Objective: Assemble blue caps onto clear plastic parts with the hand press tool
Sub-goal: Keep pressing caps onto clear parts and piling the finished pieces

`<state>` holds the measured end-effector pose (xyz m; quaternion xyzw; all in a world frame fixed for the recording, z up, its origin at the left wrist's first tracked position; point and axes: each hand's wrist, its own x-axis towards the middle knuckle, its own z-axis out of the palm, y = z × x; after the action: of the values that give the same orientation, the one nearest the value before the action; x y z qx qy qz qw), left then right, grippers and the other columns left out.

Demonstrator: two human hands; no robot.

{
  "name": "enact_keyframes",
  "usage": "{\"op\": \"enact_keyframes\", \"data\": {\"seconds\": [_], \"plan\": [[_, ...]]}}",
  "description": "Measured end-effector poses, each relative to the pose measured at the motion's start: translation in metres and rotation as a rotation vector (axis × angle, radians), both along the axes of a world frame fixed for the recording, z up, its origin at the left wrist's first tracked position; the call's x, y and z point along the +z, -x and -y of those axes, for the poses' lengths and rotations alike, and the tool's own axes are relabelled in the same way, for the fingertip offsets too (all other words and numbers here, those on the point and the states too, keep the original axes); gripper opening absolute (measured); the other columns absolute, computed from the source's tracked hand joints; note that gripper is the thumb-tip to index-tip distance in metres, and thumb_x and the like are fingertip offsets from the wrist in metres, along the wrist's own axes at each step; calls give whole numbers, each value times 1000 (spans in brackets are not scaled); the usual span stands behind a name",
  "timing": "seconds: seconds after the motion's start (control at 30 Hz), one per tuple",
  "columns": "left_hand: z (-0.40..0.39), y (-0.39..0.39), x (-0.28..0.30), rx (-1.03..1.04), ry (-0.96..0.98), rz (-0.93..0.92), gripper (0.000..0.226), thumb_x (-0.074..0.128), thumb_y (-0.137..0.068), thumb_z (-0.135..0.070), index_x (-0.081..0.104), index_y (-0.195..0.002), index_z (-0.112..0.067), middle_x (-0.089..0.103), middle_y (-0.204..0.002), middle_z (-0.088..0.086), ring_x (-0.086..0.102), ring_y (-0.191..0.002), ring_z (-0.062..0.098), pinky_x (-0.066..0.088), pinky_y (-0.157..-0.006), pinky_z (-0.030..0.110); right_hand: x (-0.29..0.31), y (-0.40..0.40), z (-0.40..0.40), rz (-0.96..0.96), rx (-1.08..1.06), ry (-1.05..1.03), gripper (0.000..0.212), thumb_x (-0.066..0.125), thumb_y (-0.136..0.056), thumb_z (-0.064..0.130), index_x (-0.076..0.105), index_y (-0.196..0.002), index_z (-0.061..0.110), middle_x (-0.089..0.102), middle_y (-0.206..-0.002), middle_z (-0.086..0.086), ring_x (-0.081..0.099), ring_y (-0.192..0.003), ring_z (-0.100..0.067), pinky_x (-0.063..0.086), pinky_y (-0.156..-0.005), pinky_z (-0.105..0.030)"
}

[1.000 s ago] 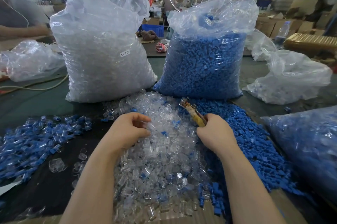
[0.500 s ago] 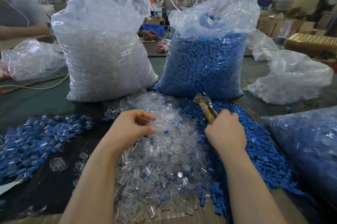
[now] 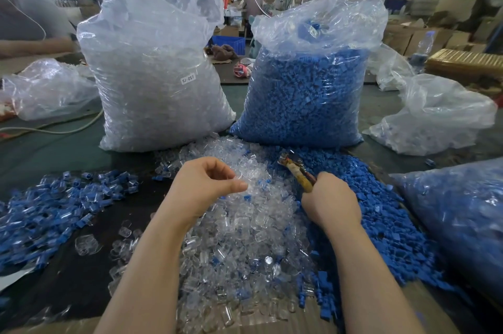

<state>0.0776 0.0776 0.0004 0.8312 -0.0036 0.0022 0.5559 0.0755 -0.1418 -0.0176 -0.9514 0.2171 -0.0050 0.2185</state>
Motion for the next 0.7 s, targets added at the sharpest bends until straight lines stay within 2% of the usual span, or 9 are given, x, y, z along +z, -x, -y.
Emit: {"op": "enact_keyframes", "data": {"seconds": [0.23, 0.33, 0.43, 0.53, 0.6, 0.7], "plan": [[17, 4, 8, 28, 49, 36, 34, 91, -52, -40, 73, -70, -17, 74, -72, 0, 68, -69, 16, 56, -74, 32, -2, -2, 2, 176, -3, -93, 6, 57, -87, 25, 54, -85, 19, 56, -76, -3, 51, -64, -20, 35, -52, -28], [22, 6, 11, 47, 69, 32, 33, 91, -56, -39, 72, -70, -16, 73, -70, 1, 65, -63, 11, 56, -65, 28, -2, -4, 5, 247, 23, -185, 16, 57, -89, 29, 53, -78, 18, 57, -70, -3, 51, -60, -21, 31, -49, -28], [26, 7, 12, 27, 131, 0, 30, 89, -64, -29, 71, -76, -9, 73, -69, 3, 67, -59, 8, 53, -54, 20, -2, -4, 6, 321, 56, -405, 23, 59, -88, 28, 51, -70, 16, 51, -60, -2, 46, -54, -23, 36, -52, -30], [31, 9, 13, 2, 177, -19, 21, 86, -70, -20, 72, -76, -7, 74, -68, 5, 69, -58, 9, 52, -52, 16, 0, -3, 5, 343, 64, -546, 22, 63, -86, 27, 57, -76, 9, 45, -58, -2, 39, -55, -21, 35, -54, -35], [32, 10, 12, -8, 181, -18, 17, 84, -73, -19, 72, -76, -8, 74, -70, 6, 70, -62, 11, 53, -54, 16, 3, -3, 4, 337, 84, -528, 21, 64, -86, 29, 62, -82, 8, 49, -60, -1, 42, -55, -20, 36, -53, -34], [33, 9, 9, -4, 177, -11, 12, 82, -78, -19, 73, -77, -10, 75, -71, 4, 70, -64, 10, 54, -57, 16, 4, -3, 4, 280, 43, -228, 8, 58, -84, 22, 56, -82, 15, 58, -72, -4, 53, -62, -24, 39, -53, -30]]}}
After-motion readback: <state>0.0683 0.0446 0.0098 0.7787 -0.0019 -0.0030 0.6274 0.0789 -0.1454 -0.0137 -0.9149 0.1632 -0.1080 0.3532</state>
